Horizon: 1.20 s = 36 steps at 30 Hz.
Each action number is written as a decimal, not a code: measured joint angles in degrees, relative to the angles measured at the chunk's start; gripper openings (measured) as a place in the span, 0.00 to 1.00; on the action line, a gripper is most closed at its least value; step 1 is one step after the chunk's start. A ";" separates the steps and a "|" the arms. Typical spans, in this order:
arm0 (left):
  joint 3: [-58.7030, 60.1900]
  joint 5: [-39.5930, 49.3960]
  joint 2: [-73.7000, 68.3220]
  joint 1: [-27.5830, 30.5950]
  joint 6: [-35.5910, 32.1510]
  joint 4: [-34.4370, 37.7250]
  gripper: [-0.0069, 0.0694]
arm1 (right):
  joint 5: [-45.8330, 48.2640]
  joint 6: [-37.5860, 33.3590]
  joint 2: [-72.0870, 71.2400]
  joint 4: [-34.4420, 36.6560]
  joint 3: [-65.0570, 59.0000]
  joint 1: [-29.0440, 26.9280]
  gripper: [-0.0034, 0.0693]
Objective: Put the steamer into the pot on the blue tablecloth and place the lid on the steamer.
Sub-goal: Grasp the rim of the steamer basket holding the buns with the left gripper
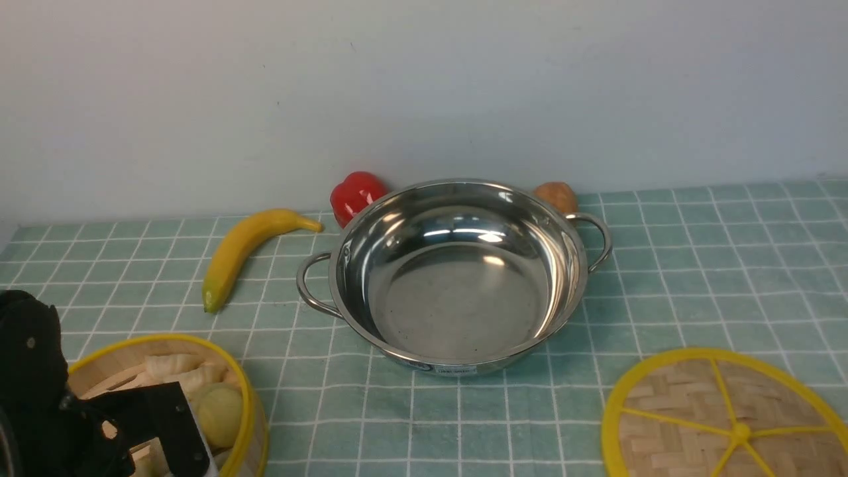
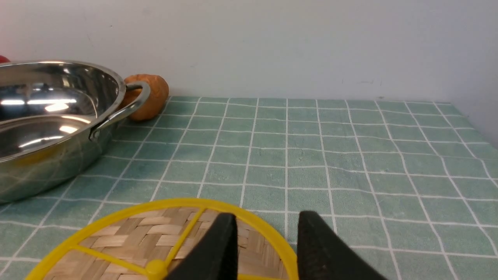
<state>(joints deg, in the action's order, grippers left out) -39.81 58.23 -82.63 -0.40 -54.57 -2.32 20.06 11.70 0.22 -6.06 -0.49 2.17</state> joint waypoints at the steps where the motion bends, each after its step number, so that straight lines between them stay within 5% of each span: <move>1: 0.00 -0.14 -0.11 0.00 0.00 0.00 0.68 | 0.00 0.00 0.00 0.00 0.00 0.00 0.38; 15: 0.04 -1.65 -4.17 0.00 1.10 1.57 0.65 | 0.00 0.00 0.00 0.12 0.00 0.00 0.38; 21: 0.04 -1.06 -4.28 0.00 1.53 2.32 0.46 | 0.00 0.00 0.00 0.12 0.00 0.00 0.38; 25: 0.06 0.14 -4.48 -0.10 0.95 3.21 0.20 | 0.00 0.00 0.00 0.12 0.00 0.00 0.38; 36: 0.00 0.01 -4.48 -0.30 1.10 3.16 0.15 | 0.00 0.00 0.00 0.06 0.00 0.00 0.38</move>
<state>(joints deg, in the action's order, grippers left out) -39.81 58.23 -87.11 -0.71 -53.47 0.84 20.06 11.70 0.22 -6.00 -0.49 2.17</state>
